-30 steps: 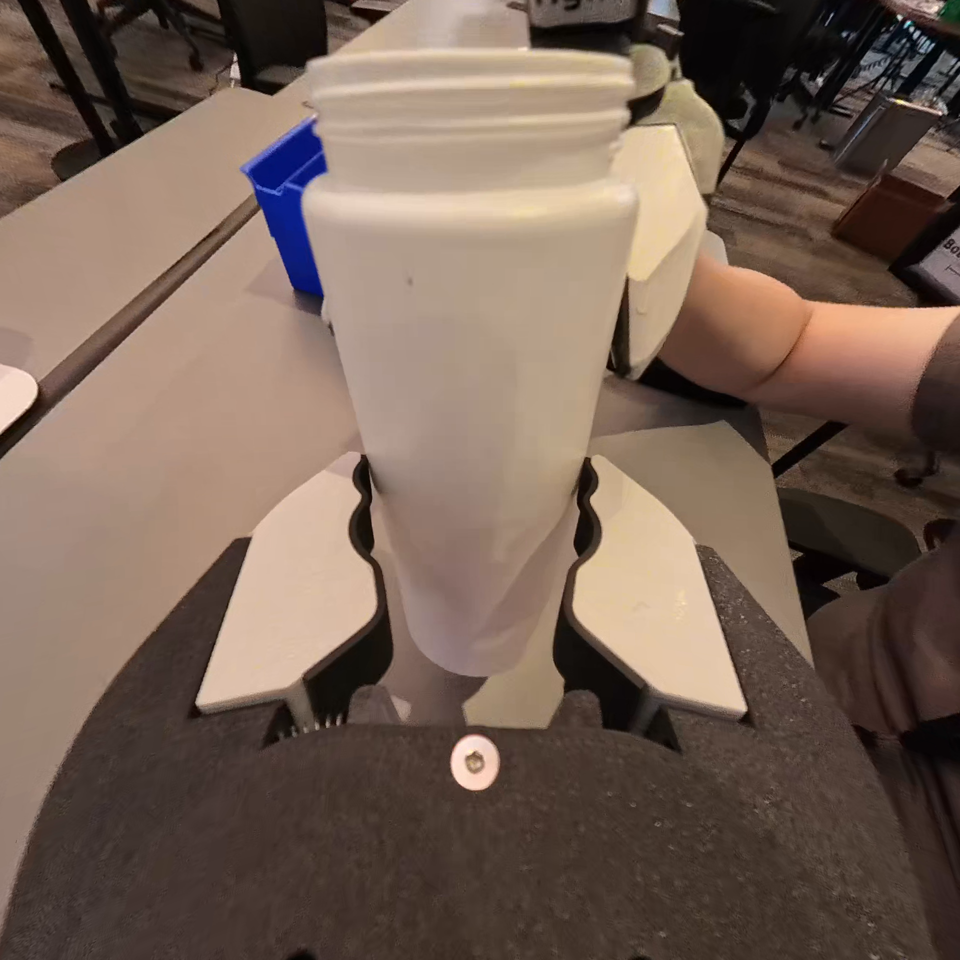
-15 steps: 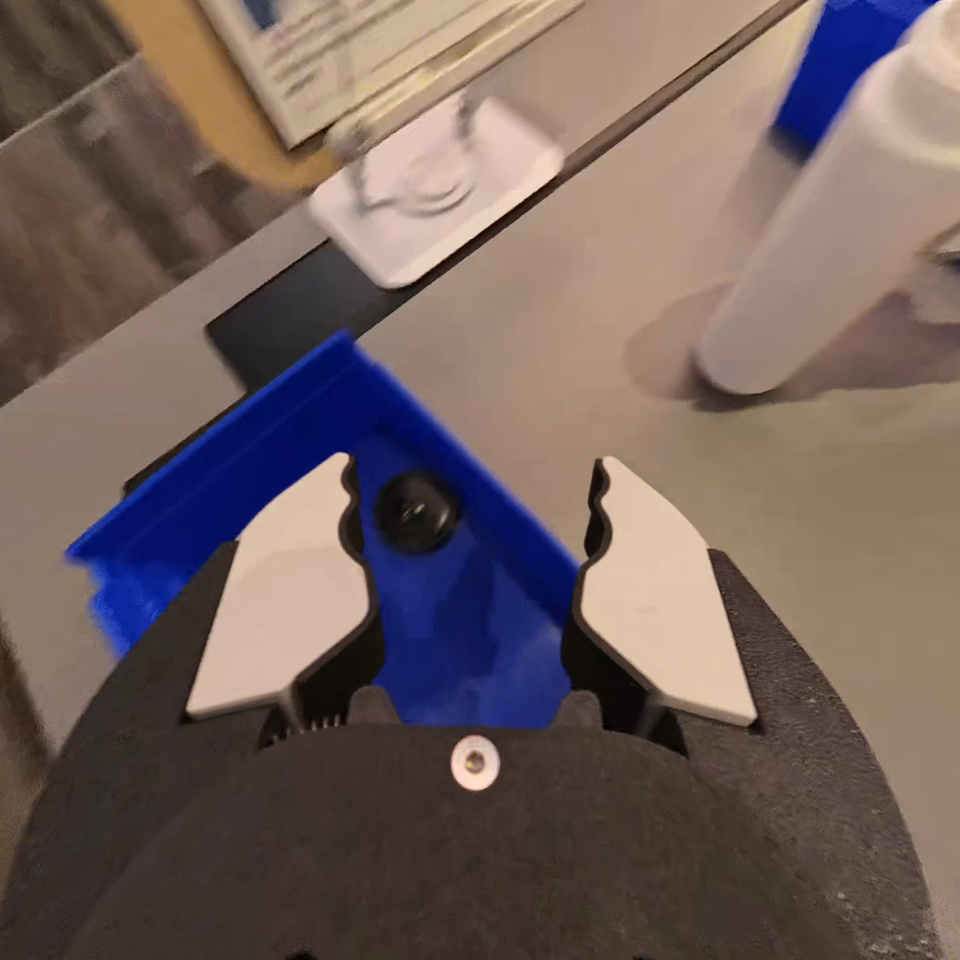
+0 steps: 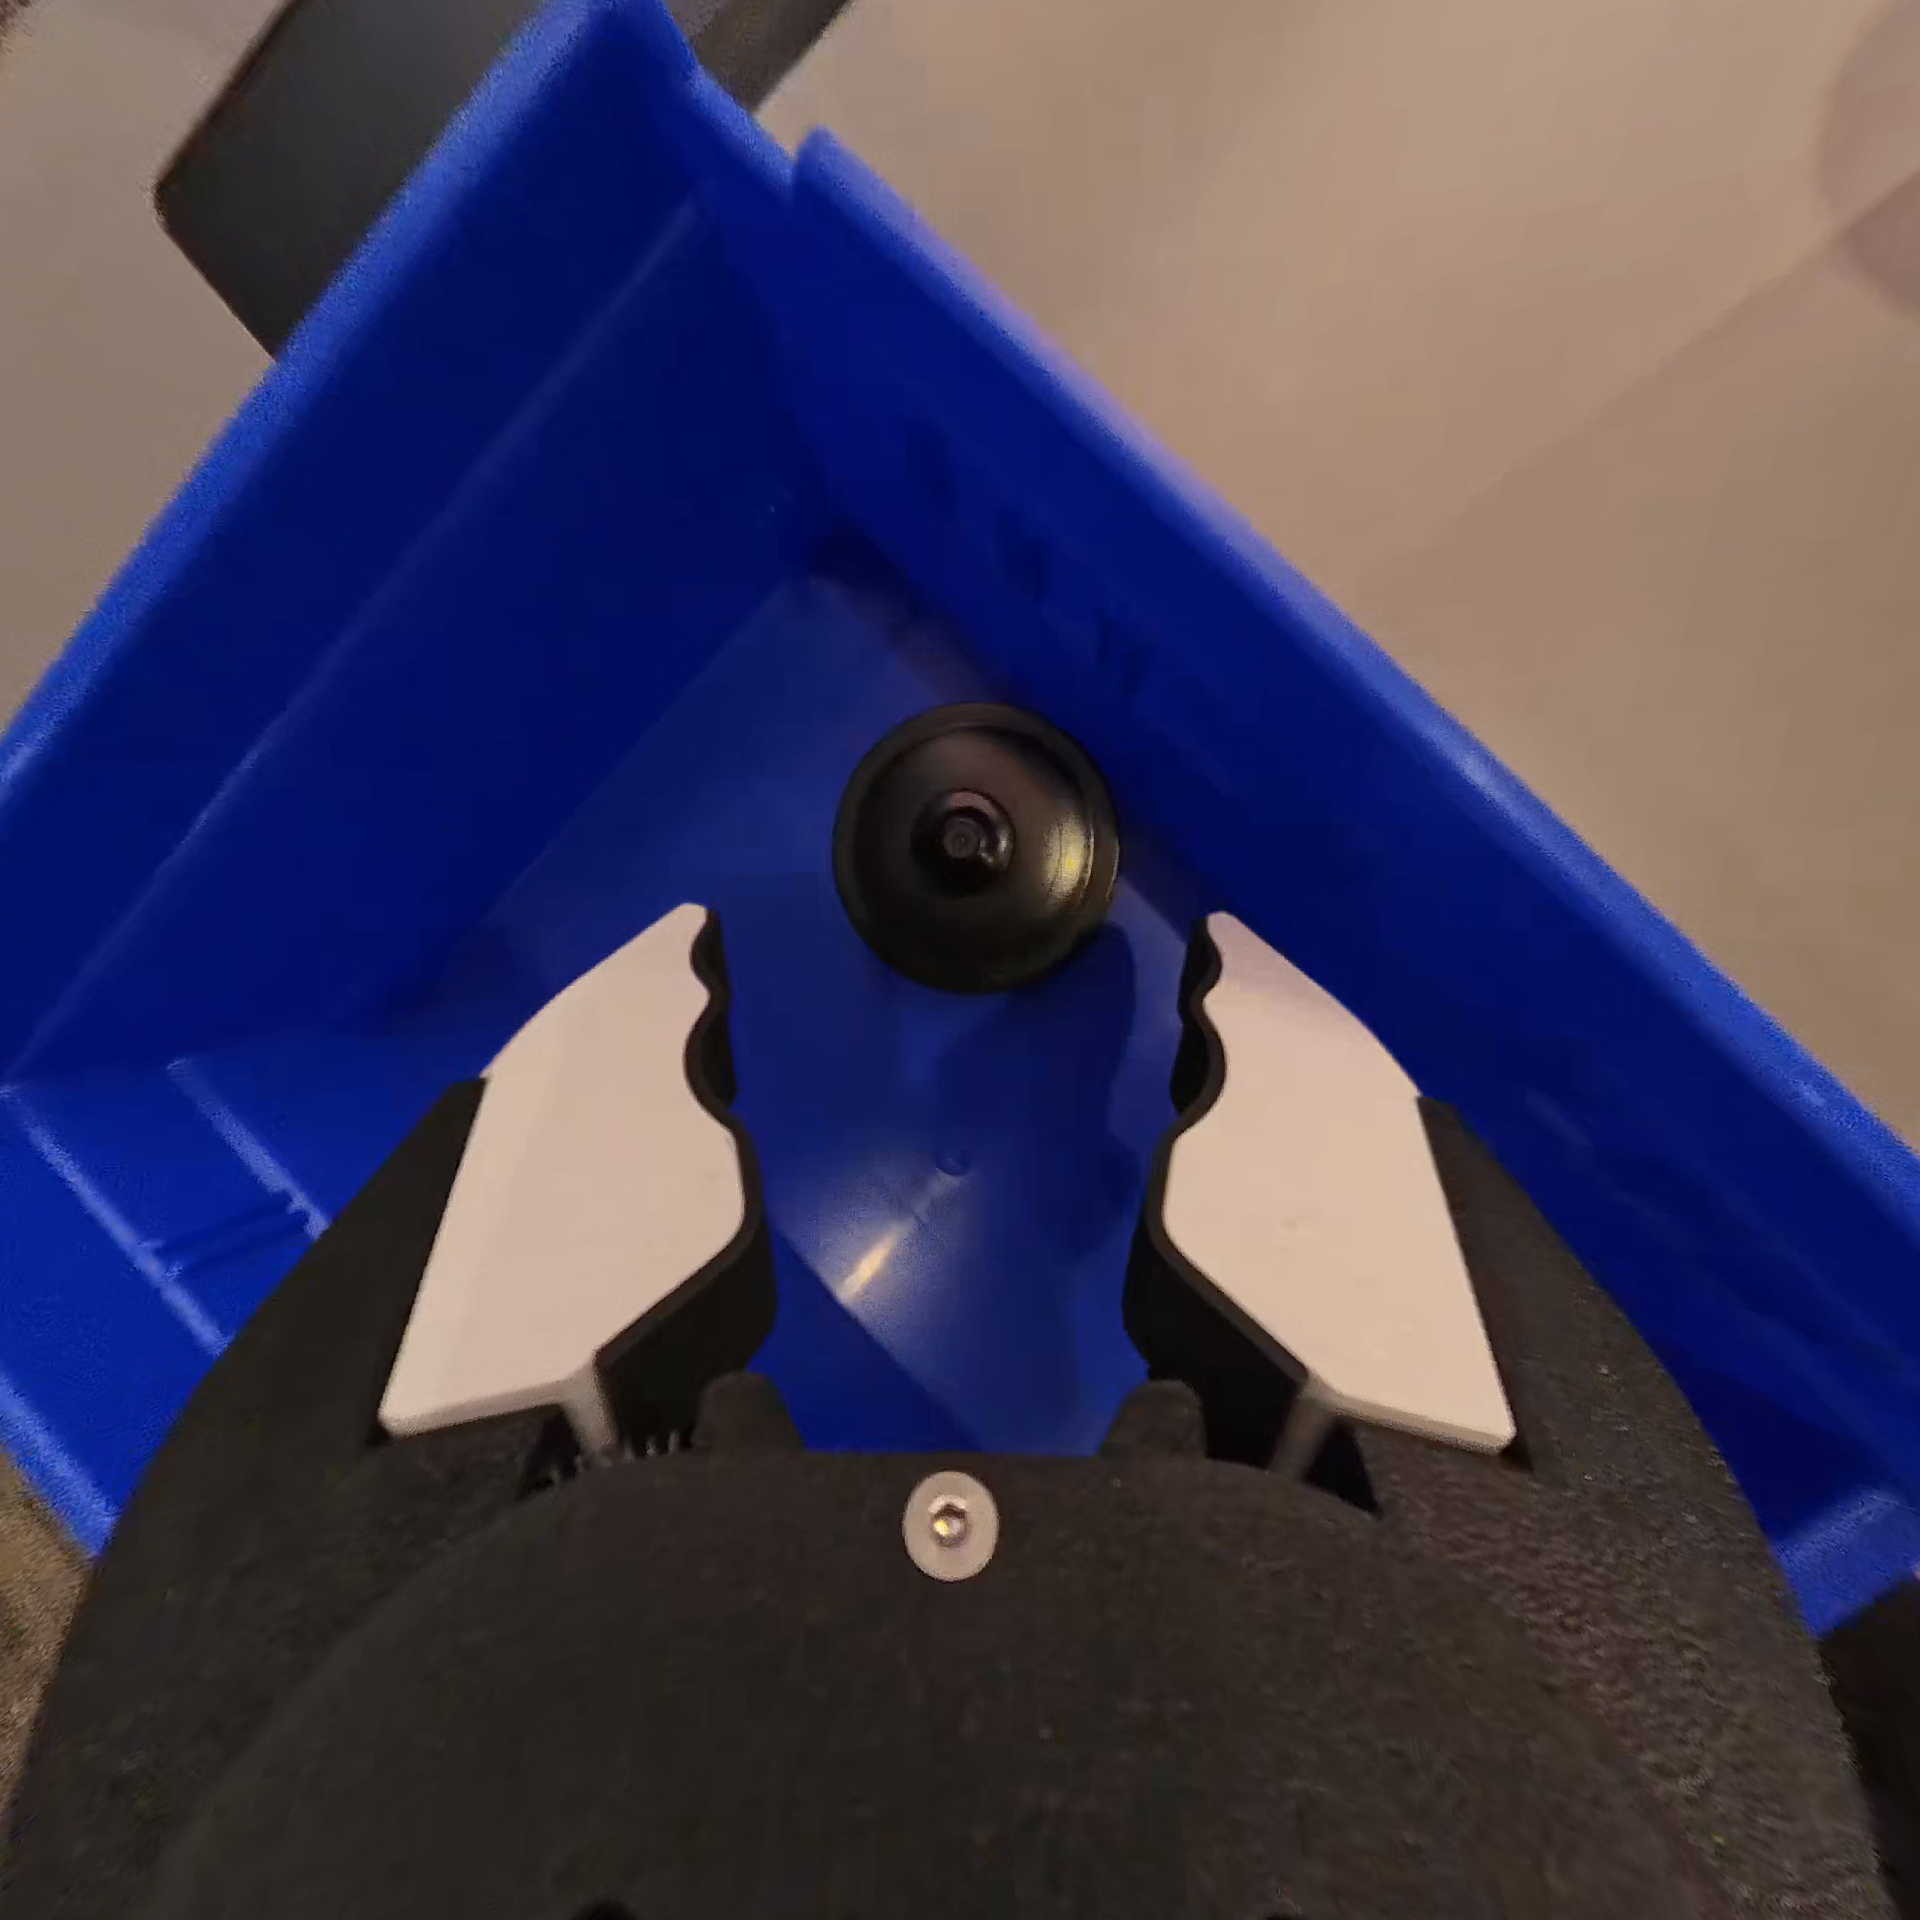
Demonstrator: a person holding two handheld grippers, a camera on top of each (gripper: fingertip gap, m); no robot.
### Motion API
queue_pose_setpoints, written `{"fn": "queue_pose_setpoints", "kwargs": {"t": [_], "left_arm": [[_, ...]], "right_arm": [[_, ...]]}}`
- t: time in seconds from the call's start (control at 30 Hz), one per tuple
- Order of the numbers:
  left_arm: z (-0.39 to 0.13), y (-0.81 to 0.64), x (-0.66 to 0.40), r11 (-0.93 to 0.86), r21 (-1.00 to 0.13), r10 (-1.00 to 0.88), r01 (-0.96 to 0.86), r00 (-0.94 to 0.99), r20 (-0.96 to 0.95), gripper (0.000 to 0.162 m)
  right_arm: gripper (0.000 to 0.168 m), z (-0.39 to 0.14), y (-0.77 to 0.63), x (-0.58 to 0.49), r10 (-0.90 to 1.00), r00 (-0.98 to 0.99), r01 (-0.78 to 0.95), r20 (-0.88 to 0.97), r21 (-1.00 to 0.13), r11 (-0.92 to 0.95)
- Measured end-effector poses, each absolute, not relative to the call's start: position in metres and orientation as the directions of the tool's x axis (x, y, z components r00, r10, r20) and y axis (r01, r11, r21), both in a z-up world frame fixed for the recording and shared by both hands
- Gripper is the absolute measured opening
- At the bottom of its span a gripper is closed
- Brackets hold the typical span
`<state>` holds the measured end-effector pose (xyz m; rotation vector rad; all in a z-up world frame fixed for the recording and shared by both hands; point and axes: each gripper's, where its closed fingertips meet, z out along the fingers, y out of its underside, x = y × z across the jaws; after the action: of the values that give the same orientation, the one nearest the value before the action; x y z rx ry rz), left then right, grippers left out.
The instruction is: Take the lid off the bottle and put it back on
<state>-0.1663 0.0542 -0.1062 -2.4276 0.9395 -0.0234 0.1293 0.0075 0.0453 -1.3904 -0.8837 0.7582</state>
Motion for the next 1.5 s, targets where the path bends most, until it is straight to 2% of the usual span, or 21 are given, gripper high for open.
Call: {"fn": "queue_pose_setpoints", "kwargs": {"t": [0.33,0.53,0.63,0.7,0.9,1.07,1.23,1.37,1.5], "left_arm": [[-0.148,0.065,-0.169,-0.648,-0.391,-0.634,-0.654,0.747,-0.2,0.085],[-0.15,0.068,-0.171,-0.661,-0.418,-0.619,-0.623,0.768,-0.166,0.084],[-0.151,0.068,-0.167,-0.661,-0.436,-0.623,-0.611,0.77,-0.135,0.079],[-0.152,0.067,-0.162,-0.659,-0.444,-0.633,-0.607,0.767,-0.109,0.07],[-0.149,0.071,-0.171,-0.679,-0.441,-0.593,-0.586,0.793,-0.139,0.069],[-0.107,0.073,-0.179,-0.664,-0.536,-0.532,-0.521,0.833,-0.151,0.068],[-0.022,0.05,-0.162,-0.508,-0.681,-0.563,-0.527,0.802,-0.2,0.069],[0.037,-0.001,-0.088,-0.269,-0.788,-0.756,-0.554,0.628,-0.184,0.068],[0.058,-0.061,-0.002,-0.071,-0.831,-0.922,-0.552,0.353,-0.156,0.068]], "right_arm": [[0.094,0.054,0.003,0.132,0.877,0.473,0.054,0.081,-0.997,0.063],[0.094,0.052,0.001,0.13,0.876,0.47,0.083,0.108,-0.993,0.079],[0.094,0.052,0.001,0.13,0.878,0.466,0.088,0.108,-0.993,0.076],[0.094,0.051,0.001,0.13,0.879,0.464,0.091,0.109,-0.993,0.074],[0.094,0.056,0.0,0.133,0.875,0.468,0.09,0.124,-0.992,0.092],[0.093,0.072,-0.006,0.138,0.865,0.472,0.067,0.169,-0.985,0.156],[0.092,0.094,-0.034,0.134,0.876,0.404,0.062,0.263,-0.964,0.26],[0.087,0.097,-0.076,0.115,0.925,0.224,0.09,0.307,-0.951,0.294],[0.086,0.079,-0.098,0.093,0.959,0.118,0.166,0.258,-0.957,0.237]]}}
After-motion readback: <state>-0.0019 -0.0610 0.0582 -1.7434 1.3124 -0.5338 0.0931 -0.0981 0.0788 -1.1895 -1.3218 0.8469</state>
